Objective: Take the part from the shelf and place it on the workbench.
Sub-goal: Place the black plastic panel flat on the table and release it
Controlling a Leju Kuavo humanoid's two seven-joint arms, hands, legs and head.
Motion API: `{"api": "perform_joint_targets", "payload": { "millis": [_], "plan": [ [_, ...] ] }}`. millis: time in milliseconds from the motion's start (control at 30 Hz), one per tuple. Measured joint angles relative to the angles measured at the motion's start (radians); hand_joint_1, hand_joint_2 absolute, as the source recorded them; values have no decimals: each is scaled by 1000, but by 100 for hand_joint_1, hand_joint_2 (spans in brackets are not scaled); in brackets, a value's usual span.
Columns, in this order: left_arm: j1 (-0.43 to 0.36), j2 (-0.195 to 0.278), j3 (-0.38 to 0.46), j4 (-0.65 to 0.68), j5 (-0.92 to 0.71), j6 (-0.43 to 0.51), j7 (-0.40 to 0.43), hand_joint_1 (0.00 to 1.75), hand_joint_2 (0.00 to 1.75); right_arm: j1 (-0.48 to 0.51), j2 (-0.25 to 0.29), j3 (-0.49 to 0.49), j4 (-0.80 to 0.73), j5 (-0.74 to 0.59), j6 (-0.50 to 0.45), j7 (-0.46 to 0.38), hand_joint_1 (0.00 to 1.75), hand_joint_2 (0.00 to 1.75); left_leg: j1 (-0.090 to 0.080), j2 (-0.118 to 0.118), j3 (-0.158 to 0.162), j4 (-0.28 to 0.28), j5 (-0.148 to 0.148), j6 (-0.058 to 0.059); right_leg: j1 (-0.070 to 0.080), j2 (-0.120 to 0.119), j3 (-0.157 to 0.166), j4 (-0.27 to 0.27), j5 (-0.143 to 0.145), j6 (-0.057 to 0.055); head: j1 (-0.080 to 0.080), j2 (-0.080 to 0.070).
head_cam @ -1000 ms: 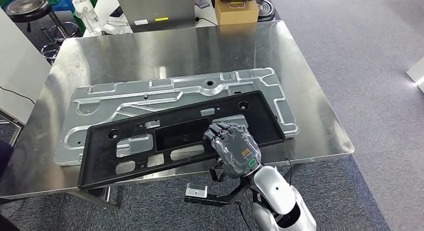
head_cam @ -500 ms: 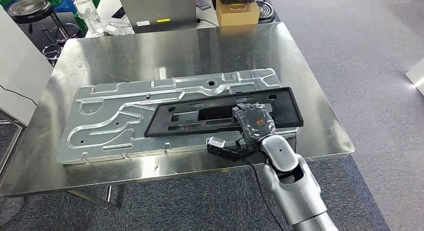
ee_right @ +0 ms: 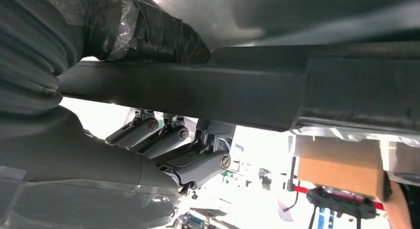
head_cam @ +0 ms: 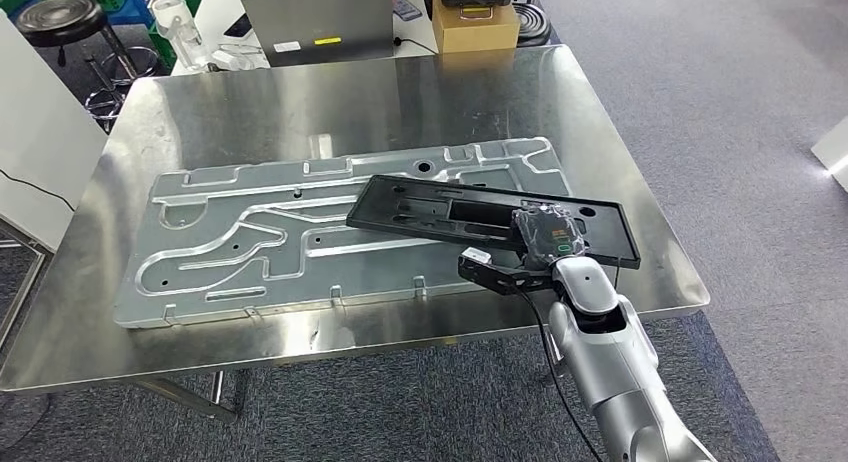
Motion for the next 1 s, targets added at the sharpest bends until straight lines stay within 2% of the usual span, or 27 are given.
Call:
{"api": "perform_joint_targets", "payload": {
  "millis": [200, 700, 833, 900, 1000],
  "plan": [
    [0, 2, 0, 0, -10, 3, 1, 0, 0, -6, 6, -27, 38, 17, -45, -13, 175, 175, 0, 0, 0, 0, 0, 0, 0, 0, 2, 0, 0, 0, 0, 0],
    [0, 2, 0, 0, -14, 3, 2, 0, 0, -8, 19, -39, 45, 20, -47, -20, 175, 175, 0, 0, 2, 0, 0, 0, 0, 0, 3, 0, 0, 0, 0, 0],
    [0, 2, 0, 0, -19, 5, 6, 0, 175, -9, 22, -40, 46, 30, -46, -30, 0, 0, 0, 0, 2, 0, 0, 0, 0, 0, 4, 0, 0, 0, 0, 0],
    [0, 2, 0, 0, -23, 7, 14, 0, 175, -9, 27, -39, 48, 33, -46, -39, 0, 0, 0, 0, 2, 0, 0, 0, 0, 0, 4, 0, 0, 0, 0, 0],
    [-1, 2, 0, 0, -13, 12, 25, 0, 44, -8, 38, -29, 49, 33, -46, -52, 0, 0, 0, 1, 2, 0, 0, 0, 0, 2, 3, 0, 0, 0, 0, 0]
  ]
}}
